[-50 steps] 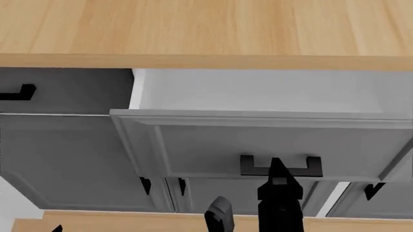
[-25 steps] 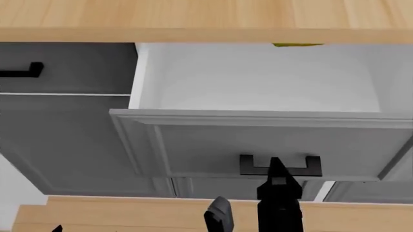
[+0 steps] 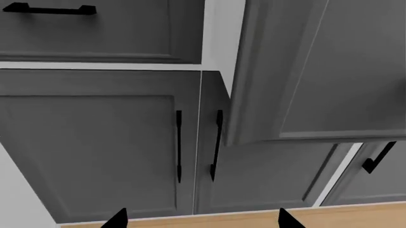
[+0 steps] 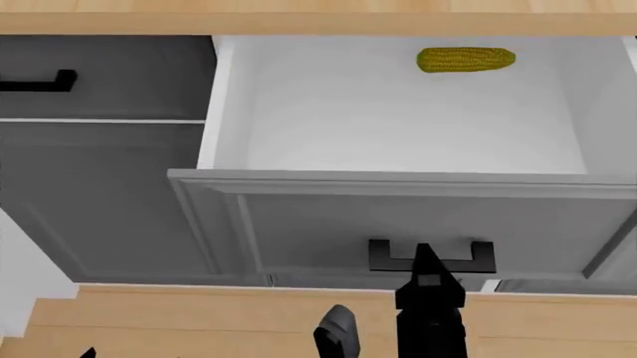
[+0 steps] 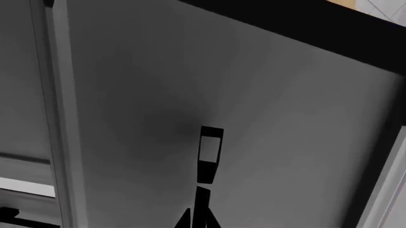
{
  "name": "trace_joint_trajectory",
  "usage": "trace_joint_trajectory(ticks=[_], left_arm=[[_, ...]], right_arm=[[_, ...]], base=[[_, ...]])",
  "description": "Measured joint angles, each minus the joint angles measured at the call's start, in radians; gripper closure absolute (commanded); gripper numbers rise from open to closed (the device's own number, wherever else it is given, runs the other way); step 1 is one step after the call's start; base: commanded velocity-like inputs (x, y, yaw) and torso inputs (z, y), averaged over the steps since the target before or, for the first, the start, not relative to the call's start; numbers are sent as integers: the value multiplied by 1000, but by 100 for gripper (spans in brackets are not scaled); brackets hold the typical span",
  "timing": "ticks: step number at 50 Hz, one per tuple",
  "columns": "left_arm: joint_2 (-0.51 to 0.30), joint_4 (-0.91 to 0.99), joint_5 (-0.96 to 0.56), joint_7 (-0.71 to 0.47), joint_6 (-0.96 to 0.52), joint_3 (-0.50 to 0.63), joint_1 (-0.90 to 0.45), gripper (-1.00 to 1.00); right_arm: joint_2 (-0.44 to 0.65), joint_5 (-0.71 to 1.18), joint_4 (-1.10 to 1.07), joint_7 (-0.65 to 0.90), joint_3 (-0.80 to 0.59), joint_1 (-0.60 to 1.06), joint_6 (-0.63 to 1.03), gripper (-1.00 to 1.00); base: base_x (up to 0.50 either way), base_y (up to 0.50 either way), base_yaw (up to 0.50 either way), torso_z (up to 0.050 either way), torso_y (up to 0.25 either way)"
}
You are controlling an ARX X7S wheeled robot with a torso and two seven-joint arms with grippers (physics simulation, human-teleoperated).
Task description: Open the right drawer.
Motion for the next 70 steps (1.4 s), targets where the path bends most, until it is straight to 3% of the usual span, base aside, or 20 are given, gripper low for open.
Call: trace_joint_trajectory(ticks=[70], left_arm=[[-10, -3, -15, -11, 7, 13, -5, -100]], right_arm=[[5, -16, -22, -23, -2, 2, 13, 100]], base=[[-133, 0, 0, 0, 0]])
